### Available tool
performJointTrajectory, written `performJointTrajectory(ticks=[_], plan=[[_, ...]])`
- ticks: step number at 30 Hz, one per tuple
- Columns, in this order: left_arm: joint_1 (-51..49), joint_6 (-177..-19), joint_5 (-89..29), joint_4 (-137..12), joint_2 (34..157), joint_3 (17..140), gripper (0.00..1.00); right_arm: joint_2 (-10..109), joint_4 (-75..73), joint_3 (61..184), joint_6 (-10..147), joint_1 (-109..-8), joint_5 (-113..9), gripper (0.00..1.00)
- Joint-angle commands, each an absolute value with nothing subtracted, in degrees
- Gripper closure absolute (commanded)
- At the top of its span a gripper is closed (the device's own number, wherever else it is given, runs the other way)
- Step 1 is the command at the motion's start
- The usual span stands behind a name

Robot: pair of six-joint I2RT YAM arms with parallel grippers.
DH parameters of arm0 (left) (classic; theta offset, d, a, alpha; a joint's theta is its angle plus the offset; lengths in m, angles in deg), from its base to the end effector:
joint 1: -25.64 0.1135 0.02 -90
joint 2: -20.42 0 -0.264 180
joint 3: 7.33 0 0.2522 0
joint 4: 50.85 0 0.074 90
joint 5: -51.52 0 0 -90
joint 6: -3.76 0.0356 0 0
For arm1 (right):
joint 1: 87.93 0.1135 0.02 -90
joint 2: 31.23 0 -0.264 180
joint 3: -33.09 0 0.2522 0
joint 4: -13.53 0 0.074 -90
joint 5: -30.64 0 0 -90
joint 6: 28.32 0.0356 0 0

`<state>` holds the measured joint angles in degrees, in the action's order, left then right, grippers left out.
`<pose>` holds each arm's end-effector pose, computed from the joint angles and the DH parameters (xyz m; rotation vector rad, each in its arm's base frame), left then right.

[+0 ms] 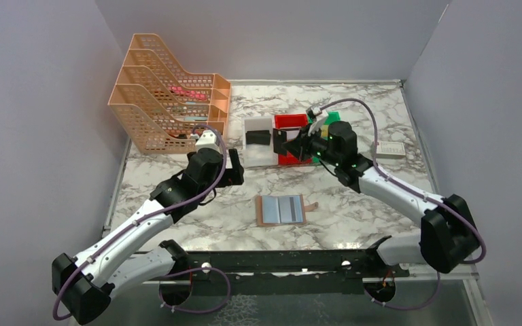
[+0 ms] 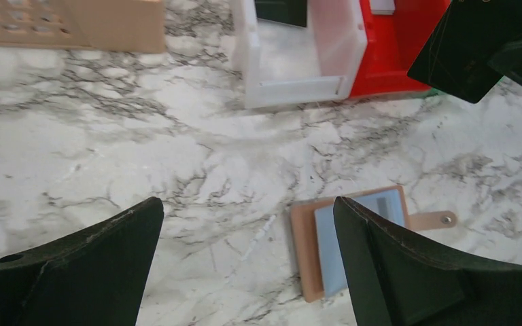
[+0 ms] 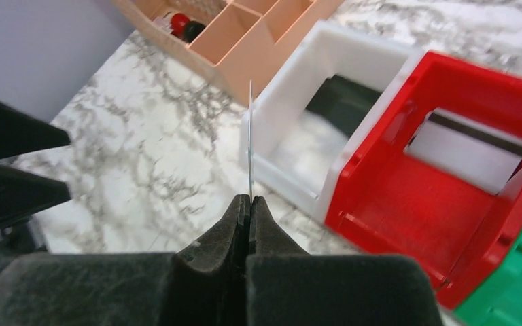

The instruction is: Take the credit cards out of the card holder

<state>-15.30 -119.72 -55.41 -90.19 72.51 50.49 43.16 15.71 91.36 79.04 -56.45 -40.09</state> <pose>0.1569 -0.1224 0.2872 -0.0314 2.1614 -0.4432 0.2460 0.1644 0.2718 -0.4786 1.8344 0.8982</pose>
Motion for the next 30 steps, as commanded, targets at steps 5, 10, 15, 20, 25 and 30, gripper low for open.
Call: performJointTrajectory(ticks=[5,10,15,20,25,30], plan=[[-15.22,-110.29,-70.9,-96.49,70.09,51.25,0.01,57.05,16.63,103.75,52.87,-47.54,-57.56,0.99],[-15.22,-109.59,-72.79,-96.14,68.8,48.55,0.01,66.31,13.34,112.29,46.19,-46.45,-64.49,0.99],[-15.22,-108.33,-75.3,-95.4,68.03,48.74,0.01,74.69,9.05,120.0,40.53,-46.36,-70.24,0.99],[-15.22,-108.2,-76.21,-95.29,66.09,48.54,0.01,80.89,7.8,124.58,36.01,-46.36,-72.16,0.99],[-15.22,-108.19,-76.55,-94.99,64.45,48.21,0.01,85.22,7.58,128.39,30.07,-46.36,-73.64,0.99],[-15.15,-107.86,-76.36,-94.8,64.19,48.18,0.01,89.01,4.86,131.53,26.84,-46.36,-74.1,0.99]])
